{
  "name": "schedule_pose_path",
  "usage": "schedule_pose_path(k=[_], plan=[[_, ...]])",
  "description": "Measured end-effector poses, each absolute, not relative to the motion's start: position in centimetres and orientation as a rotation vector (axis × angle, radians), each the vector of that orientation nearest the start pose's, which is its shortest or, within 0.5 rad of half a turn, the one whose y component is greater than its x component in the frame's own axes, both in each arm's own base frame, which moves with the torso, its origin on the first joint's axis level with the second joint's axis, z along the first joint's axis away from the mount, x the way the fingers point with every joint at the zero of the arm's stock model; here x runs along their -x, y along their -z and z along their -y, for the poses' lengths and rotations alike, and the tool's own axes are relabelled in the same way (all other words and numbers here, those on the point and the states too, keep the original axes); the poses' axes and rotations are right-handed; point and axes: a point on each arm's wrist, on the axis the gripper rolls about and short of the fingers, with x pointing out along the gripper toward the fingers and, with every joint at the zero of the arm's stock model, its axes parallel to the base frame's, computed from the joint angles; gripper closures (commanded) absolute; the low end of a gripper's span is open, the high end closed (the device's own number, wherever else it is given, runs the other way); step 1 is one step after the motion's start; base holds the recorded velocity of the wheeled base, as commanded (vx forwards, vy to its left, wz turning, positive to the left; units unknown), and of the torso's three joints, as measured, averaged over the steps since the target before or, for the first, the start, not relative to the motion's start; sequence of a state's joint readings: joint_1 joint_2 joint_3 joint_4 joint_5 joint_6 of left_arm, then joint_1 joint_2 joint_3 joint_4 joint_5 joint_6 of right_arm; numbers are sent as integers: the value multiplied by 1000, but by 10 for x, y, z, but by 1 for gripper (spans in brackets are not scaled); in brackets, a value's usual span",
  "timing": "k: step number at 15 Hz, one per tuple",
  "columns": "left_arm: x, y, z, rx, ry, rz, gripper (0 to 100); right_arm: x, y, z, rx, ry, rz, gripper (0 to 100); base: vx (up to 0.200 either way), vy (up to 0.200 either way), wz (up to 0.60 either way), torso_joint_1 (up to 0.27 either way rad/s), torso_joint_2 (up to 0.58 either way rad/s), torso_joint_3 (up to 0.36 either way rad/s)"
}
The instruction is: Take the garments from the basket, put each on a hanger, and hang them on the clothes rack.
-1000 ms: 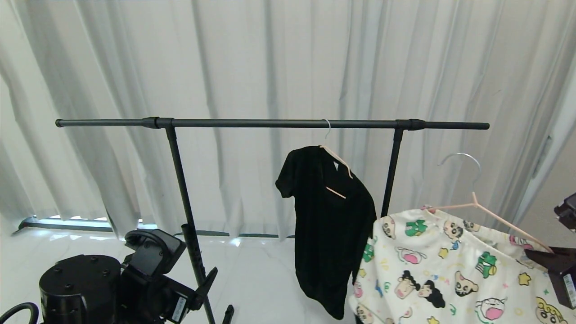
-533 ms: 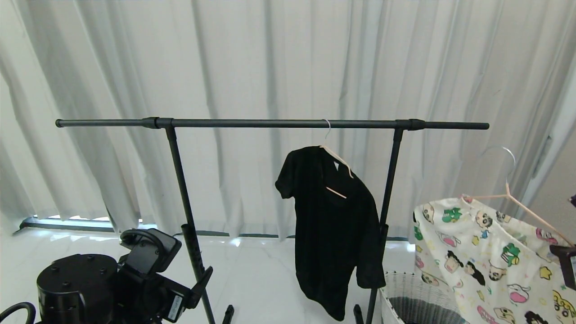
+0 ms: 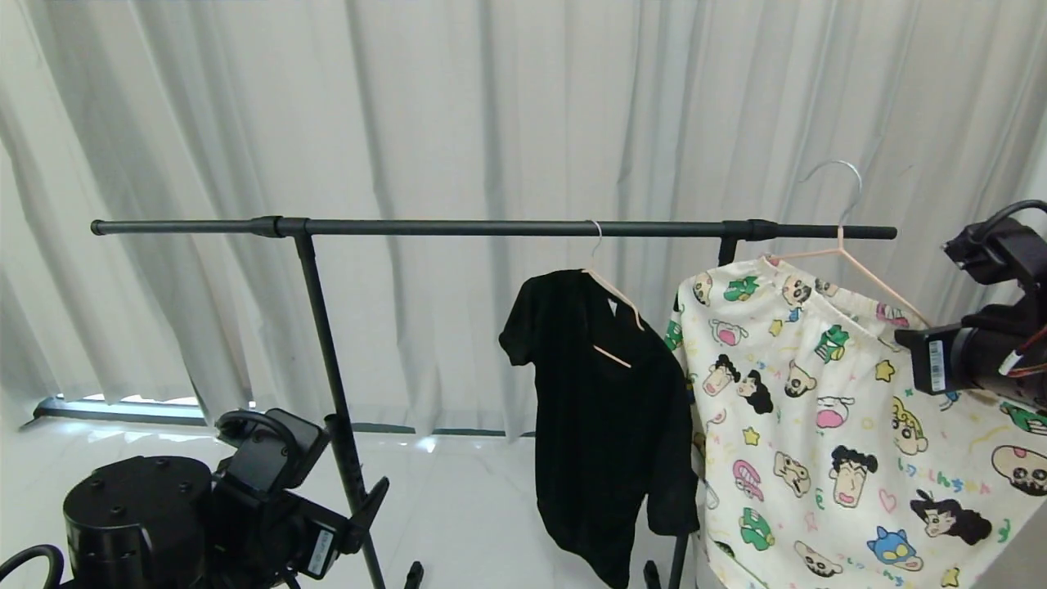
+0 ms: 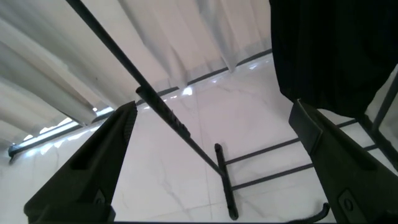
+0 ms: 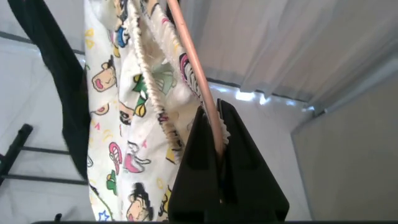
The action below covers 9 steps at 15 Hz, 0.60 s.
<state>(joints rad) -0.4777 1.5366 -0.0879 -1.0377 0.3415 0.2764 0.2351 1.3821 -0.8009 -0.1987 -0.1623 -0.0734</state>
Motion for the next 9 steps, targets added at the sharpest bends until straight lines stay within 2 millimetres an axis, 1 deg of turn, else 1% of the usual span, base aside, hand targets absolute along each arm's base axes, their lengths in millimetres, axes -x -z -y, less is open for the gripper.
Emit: schedule_pose_path(k=[2, 5, 9], plan=[[-162, -96, 75, -433, 184, -350, 0, -230, -223, -58, 156, -112, -380, 100, 200, 0, 0, 12, 5, 0], [-162, -96, 75, -434, 185, -351, 0, -236, -220, -68, 167, -142, -394, 100, 200, 0, 0, 5, 4, 2], [-162, -95, 75, -435, 185, -352, 0, -243, -212, -71, 185, -120, -426, 100, 200, 0, 0, 6, 2, 4]])
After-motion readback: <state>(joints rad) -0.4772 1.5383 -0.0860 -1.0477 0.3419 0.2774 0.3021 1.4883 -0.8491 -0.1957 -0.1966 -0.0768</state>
